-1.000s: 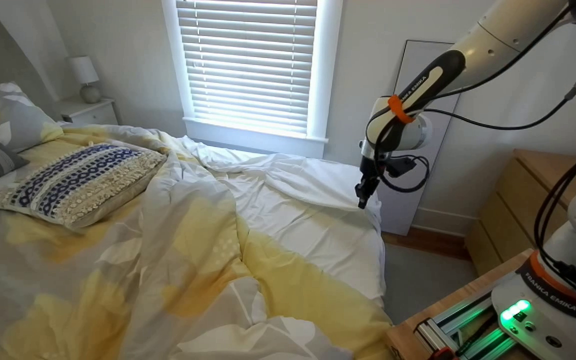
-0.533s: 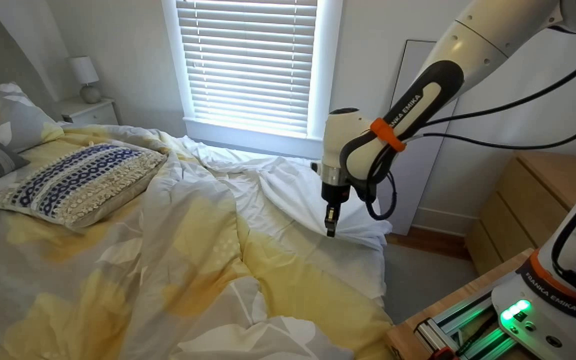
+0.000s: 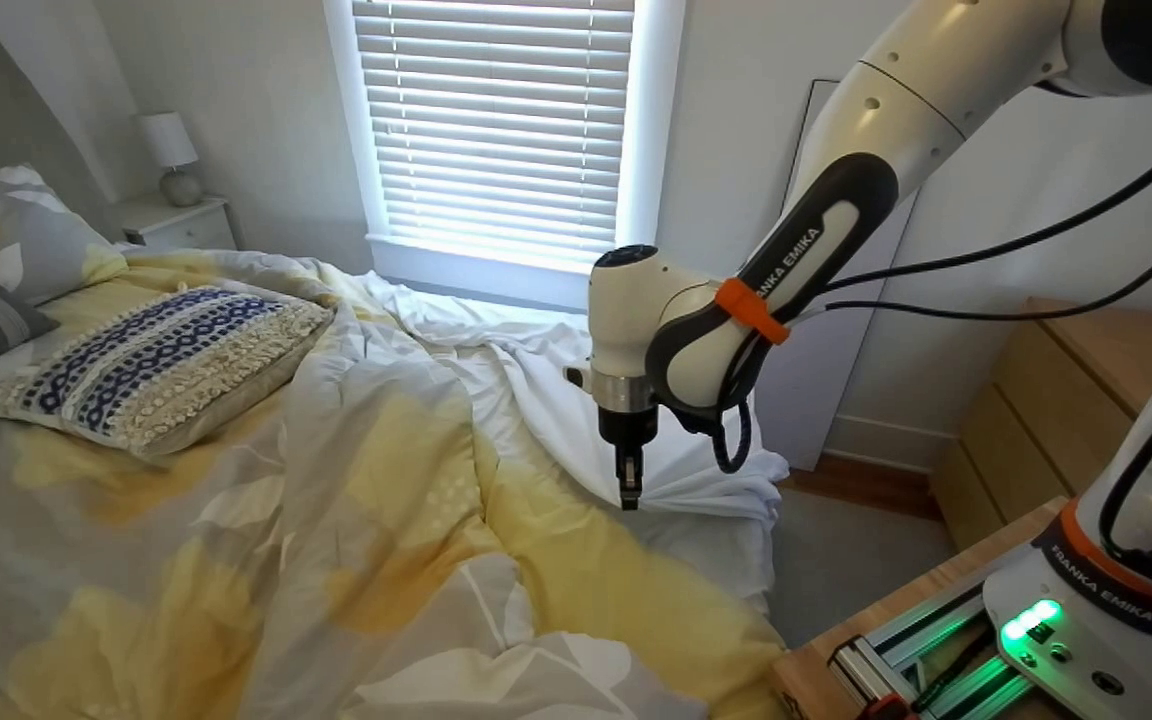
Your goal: Pull the white bed sheet backwards
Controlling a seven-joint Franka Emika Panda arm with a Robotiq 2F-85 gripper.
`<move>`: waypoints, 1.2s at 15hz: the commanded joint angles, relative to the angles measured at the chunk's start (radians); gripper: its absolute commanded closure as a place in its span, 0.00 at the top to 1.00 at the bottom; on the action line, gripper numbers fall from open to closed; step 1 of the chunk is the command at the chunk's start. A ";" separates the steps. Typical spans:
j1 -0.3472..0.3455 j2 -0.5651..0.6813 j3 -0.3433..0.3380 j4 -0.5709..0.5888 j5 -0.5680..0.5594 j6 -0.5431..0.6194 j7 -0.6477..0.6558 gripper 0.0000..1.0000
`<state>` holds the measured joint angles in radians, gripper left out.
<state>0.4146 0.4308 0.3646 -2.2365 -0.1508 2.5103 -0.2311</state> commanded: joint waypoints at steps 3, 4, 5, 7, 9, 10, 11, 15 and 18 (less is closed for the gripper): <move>-0.008 0.004 0.006 0.006 -0.005 -0.002 -0.001 0.01; -0.008 0.004 0.006 0.006 -0.005 -0.003 -0.001 0.01; -0.008 0.004 0.006 0.006 -0.005 -0.003 -0.001 0.01; 0.004 0.026 0.010 0.050 -0.019 -0.031 -0.016 0.00; 0.066 0.088 0.013 0.171 -0.086 -0.109 -0.032 0.00; 0.096 0.115 0.016 0.231 -0.118 -0.156 -0.034 0.00; 0.119 0.132 0.023 0.272 -0.144 -0.183 -0.044 0.00; 0.239 0.246 0.045 0.492 -0.218 -0.317 -0.111 0.00; 0.346 0.340 0.047 0.658 -0.251 -0.397 -0.192 0.00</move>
<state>0.6703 0.6485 0.4065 -1.7711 -0.3606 2.1948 -0.3509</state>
